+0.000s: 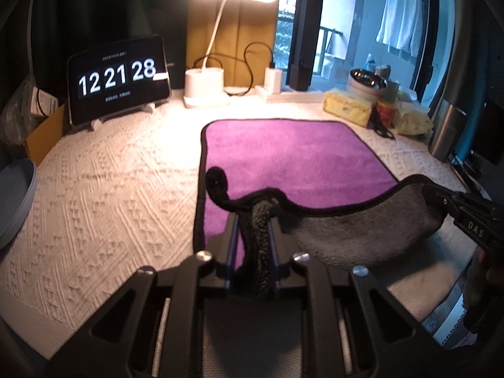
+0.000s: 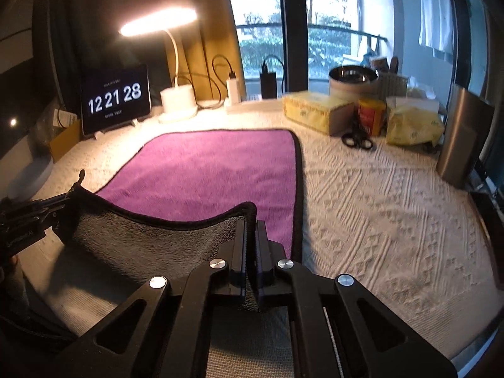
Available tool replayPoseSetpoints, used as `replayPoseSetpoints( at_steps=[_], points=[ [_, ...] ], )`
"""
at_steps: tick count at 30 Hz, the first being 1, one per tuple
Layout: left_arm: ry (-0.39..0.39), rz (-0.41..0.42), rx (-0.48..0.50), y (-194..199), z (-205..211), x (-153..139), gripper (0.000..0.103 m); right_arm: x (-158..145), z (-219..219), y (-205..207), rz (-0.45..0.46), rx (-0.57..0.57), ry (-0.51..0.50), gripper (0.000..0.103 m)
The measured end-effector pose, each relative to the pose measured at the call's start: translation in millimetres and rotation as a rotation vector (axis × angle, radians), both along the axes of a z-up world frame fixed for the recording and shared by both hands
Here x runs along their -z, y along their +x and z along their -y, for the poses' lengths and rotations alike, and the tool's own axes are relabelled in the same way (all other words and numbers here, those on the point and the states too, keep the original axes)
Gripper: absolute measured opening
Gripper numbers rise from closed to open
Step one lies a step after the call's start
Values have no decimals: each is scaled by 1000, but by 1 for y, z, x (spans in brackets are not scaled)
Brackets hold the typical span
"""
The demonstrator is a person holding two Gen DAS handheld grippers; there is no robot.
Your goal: Fold towel
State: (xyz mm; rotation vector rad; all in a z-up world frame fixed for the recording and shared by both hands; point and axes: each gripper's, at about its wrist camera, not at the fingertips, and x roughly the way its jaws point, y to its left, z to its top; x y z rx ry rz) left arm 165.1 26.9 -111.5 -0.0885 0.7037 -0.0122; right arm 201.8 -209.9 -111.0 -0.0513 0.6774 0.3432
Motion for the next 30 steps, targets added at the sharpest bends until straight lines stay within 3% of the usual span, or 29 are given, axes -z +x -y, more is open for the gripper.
replayPoseSetpoints(
  at_steps=[10,30],
  points=[
    [-7,61,-5,4,-5,-22,18,-27,0,0,76,2,8,5],
    [2,177,-18,42,-14,-59,18,-58,2,40,203,7,19,5]
  ],
)
